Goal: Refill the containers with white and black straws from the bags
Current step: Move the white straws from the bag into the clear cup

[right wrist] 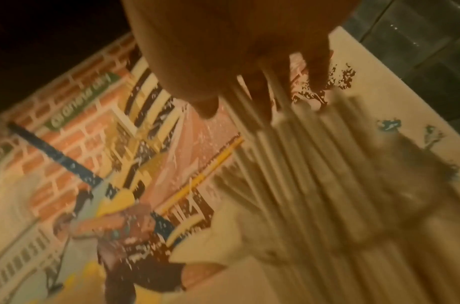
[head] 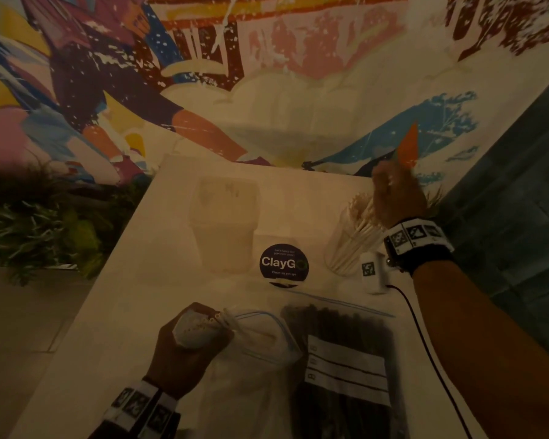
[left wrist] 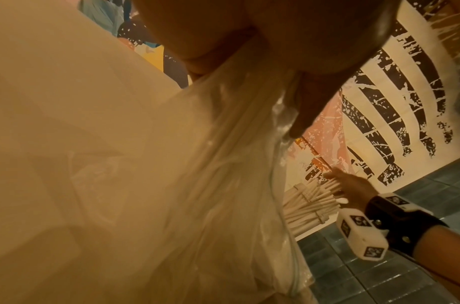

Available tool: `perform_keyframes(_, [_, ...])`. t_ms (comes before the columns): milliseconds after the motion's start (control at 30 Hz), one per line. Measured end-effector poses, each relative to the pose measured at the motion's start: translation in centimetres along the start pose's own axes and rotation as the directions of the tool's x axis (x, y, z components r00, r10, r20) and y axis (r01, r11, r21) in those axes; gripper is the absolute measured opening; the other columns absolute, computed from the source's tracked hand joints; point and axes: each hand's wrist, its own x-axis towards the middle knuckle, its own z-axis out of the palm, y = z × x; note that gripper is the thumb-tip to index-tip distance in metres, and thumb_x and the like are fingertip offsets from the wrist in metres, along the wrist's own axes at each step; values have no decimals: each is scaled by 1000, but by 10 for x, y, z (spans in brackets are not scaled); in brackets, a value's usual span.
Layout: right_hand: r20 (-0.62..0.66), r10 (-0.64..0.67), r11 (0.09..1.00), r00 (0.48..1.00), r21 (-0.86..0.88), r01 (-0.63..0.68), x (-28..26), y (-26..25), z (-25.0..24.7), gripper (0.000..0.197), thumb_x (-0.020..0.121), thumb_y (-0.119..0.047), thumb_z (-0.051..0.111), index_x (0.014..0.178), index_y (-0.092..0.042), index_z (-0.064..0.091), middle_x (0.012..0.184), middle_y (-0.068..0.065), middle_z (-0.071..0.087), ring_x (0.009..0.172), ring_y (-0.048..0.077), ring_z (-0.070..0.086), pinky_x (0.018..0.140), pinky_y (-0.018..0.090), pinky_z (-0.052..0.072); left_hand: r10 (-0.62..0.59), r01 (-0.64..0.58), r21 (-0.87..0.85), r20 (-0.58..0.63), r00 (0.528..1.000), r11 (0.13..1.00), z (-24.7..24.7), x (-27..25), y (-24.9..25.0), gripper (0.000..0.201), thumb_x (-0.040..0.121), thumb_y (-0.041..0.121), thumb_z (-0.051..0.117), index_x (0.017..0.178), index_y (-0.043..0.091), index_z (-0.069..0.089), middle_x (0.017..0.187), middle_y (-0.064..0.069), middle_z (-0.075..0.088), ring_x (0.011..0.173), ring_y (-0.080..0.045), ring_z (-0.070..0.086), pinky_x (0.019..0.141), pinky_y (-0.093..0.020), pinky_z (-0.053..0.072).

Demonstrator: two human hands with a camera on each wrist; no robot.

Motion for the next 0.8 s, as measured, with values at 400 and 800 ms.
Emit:
perform_keyframes(400, [328,98,915,940,-401,44,-19,7,33,52,97,-51,27,136,-18,39,143,11,38,130,34,34,102,54,32,-21,21,-1,-11,1000,1000,-1,-1,-1,27,58,32,82,79,20,69,81,-6,70,74,-20,67,63,-34,55])
perform_keyframes(800, [-44,-221,961,974,162,226,-90,-47,16,43,86,-33,51,121,-10,58,124,10,61,106,21,58,92,31,45,-47,47,-9,3,999,999,-2,-6,1,34,54,40,80,82,22,70,87,2,73,80,-11,69,71,-25,56])
